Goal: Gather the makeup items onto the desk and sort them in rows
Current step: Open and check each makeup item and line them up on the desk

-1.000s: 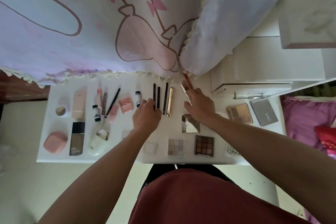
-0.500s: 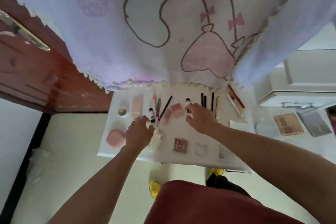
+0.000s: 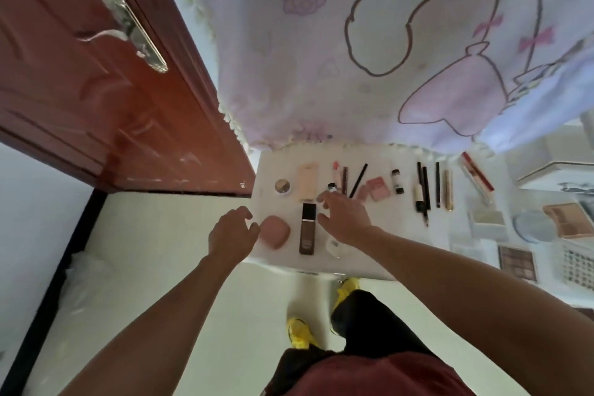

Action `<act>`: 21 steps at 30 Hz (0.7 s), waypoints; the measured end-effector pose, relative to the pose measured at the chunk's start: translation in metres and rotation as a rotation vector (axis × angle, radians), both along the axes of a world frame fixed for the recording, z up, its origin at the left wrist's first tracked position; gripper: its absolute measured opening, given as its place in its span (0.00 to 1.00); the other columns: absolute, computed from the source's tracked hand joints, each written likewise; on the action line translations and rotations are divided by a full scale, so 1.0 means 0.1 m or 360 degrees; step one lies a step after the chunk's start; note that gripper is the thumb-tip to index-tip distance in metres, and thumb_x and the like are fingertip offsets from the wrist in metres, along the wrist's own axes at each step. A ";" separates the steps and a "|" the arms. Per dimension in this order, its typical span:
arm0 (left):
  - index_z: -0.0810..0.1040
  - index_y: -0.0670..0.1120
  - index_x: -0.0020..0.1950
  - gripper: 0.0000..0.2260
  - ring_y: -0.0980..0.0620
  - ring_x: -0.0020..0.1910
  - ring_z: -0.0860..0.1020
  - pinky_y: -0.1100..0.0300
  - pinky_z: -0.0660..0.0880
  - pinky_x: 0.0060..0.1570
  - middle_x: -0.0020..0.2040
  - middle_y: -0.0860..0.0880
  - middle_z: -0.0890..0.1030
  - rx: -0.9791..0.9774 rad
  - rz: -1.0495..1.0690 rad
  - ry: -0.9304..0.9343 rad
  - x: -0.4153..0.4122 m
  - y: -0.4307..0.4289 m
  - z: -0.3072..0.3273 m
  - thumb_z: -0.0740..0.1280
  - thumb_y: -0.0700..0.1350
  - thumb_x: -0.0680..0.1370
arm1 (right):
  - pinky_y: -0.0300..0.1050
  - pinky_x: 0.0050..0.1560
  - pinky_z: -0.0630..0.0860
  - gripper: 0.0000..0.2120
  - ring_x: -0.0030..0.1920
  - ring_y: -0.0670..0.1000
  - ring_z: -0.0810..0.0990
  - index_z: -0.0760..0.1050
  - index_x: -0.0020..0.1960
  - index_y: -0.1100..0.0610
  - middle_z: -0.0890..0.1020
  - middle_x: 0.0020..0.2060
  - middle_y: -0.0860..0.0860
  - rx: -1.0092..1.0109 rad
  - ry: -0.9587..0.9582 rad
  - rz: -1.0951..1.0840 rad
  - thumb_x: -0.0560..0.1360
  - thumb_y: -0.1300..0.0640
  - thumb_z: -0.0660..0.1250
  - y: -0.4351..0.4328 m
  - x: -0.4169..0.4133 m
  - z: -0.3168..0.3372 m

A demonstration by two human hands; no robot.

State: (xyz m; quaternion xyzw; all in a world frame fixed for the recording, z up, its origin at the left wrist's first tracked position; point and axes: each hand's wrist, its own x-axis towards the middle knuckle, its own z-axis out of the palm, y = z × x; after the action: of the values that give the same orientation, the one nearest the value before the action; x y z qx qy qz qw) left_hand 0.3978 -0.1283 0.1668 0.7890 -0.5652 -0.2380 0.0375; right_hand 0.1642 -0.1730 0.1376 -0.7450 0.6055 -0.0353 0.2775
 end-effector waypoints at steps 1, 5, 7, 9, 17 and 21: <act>0.75 0.48 0.60 0.12 0.46 0.54 0.77 0.54 0.72 0.49 0.53 0.48 0.80 0.0008 0.0010 0.0023 0.03 -0.02 -0.02 0.64 0.50 0.78 | 0.48 0.55 0.73 0.18 0.57 0.54 0.79 0.71 0.66 0.51 0.79 0.58 0.50 0.0013 0.0026 0.0020 0.77 0.52 0.64 -0.05 0.05 0.00; 0.75 0.48 0.59 0.12 0.47 0.52 0.78 0.54 0.74 0.49 0.51 0.48 0.81 0.0030 0.0041 0.0115 0.09 -0.07 -0.10 0.65 0.50 0.77 | 0.50 0.56 0.74 0.18 0.59 0.56 0.78 0.71 0.66 0.51 0.77 0.61 0.51 0.0087 0.0117 0.0110 0.77 0.53 0.64 -0.30 0.23 -0.03; 0.76 0.48 0.58 0.11 0.47 0.51 0.78 0.55 0.74 0.48 0.50 0.49 0.81 0.0028 0.0077 0.0136 0.13 -0.11 -0.12 0.65 0.49 0.77 | 0.50 0.55 0.74 0.18 0.59 0.57 0.78 0.71 0.66 0.51 0.76 0.62 0.51 0.0117 0.0149 0.0166 0.77 0.53 0.64 -0.45 0.35 -0.07; 0.76 0.49 0.57 0.10 0.48 0.51 0.77 0.56 0.73 0.48 0.50 0.50 0.80 0.0034 0.0125 0.0157 0.21 -0.21 -0.15 0.65 0.49 0.77 | 0.49 0.54 0.73 0.19 0.58 0.57 0.78 0.70 0.68 0.51 0.74 0.63 0.51 0.0138 0.0188 0.0238 0.77 0.53 0.64 -0.63 0.52 -0.14; 0.77 0.50 0.55 0.08 0.51 0.46 0.77 0.59 0.67 0.41 0.43 0.52 0.81 0.0093 0.0265 0.0236 0.47 -0.49 -0.30 0.66 0.48 0.77 | 0.51 0.50 0.75 0.23 0.56 0.57 0.78 0.67 0.69 0.53 0.68 0.62 0.54 0.0223 0.0389 0.0506 0.75 0.58 0.65 -1.09 0.97 -0.41; 0.77 0.49 0.56 0.09 0.53 0.43 0.75 0.60 0.67 0.41 0.44 0.52 0.81 0.0158 0.0227 0.0255 0.65 -0.67 -0.32 0.65 0.48 0.77 | 0.49 0.45 0.74 0.16 0.53 0.56 0.78 0.70 0.62 0.55 0.69 0.59 0.54 0.0235 0.0481 0.0522 0.75 0.58 0.65 -1.13 1.06 -0.53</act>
State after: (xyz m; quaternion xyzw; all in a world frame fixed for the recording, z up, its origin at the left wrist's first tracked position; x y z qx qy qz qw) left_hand 0.4624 -0.1949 0.1352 0.8066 -0.4903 -0.3246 0.0603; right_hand 0.2707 -0.2863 0.0846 -0.8079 0.5121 0.1666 0.2394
